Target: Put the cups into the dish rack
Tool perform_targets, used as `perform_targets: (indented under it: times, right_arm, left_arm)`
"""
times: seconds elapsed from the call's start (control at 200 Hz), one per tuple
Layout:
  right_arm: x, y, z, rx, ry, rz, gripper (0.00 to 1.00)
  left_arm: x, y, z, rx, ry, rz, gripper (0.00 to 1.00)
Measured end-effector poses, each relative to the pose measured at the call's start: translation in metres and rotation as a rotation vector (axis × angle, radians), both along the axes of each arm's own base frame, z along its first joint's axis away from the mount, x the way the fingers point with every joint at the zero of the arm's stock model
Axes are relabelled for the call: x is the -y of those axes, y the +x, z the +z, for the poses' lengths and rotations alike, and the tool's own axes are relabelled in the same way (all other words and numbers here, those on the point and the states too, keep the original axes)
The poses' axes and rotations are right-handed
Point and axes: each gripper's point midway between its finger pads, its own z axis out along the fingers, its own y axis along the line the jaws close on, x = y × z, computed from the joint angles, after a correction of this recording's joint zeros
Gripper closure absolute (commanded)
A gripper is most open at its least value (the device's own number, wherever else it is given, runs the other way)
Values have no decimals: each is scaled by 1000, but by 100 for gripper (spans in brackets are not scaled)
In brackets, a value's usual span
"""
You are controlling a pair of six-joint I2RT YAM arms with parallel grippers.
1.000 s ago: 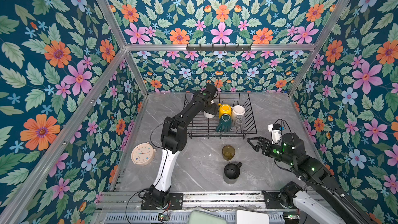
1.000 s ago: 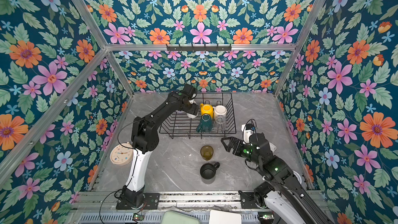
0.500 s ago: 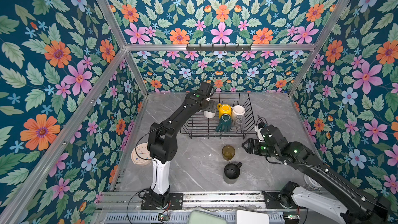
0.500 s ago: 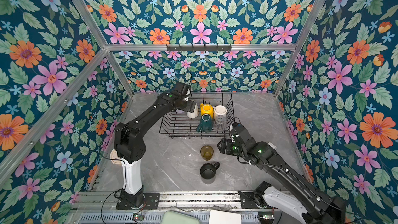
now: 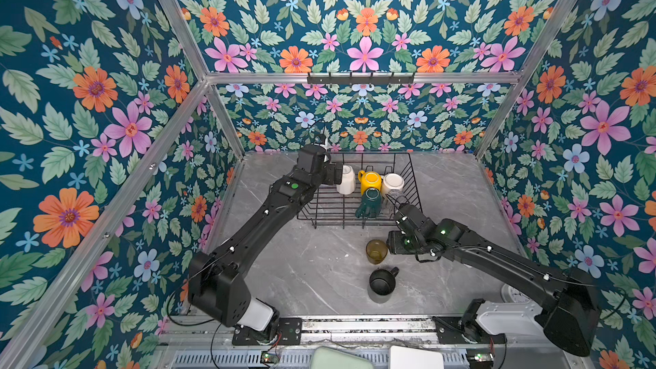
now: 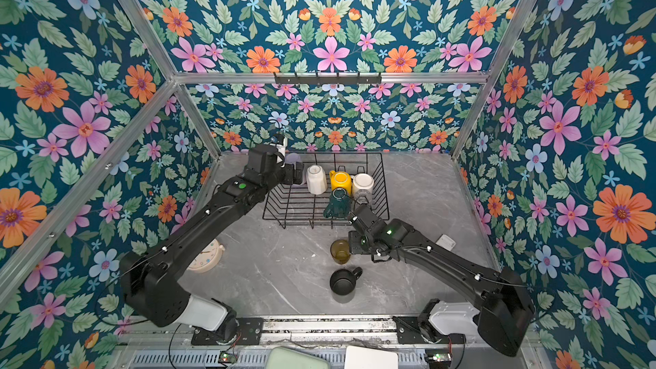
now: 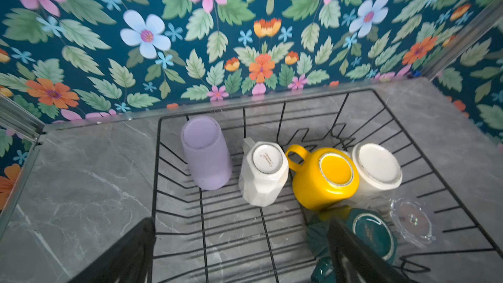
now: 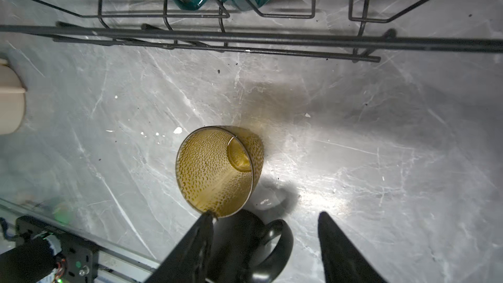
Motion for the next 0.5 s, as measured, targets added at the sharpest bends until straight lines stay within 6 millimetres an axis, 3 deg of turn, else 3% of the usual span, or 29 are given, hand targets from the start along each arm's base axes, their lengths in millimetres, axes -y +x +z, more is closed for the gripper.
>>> perform_targets:
  times: [0.2, 0.505]
  right_arm:
    - [-14, 3, -23, -41, -45, 27, 49]
    - [-25, 9, -52, -94, -101, 39, 72]
  left_arm:
    - [-26, -26, 17, 89, -66, 51, 0]
    - [-61, -65, 9, 145, -118, 115, 0]
